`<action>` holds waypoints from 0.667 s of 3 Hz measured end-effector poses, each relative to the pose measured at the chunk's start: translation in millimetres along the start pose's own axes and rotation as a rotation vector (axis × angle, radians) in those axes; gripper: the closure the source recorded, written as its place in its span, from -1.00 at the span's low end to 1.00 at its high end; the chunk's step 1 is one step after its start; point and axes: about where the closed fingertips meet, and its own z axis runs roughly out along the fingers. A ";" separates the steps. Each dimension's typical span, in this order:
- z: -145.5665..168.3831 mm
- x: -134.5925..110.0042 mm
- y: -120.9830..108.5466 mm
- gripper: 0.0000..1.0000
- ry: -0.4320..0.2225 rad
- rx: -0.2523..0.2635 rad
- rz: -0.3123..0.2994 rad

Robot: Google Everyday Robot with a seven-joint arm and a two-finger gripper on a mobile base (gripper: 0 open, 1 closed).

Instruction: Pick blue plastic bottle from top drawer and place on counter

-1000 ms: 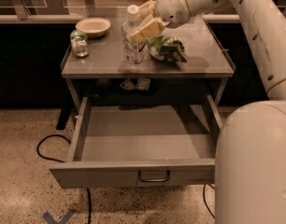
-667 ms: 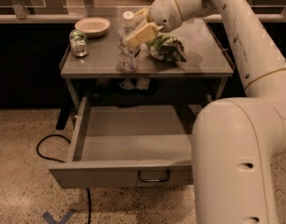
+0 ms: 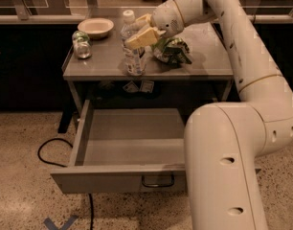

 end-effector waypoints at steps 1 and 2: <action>-9.0 -6.2 -12.0 1.00 -0.024 0.049 -0.016; -17.7 -20.0 -27.4 1.00 -0.048 0.105 -0.024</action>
Offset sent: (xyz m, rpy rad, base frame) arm 0.1116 -0.0384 0.0817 0.0735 -0.0655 -0.1131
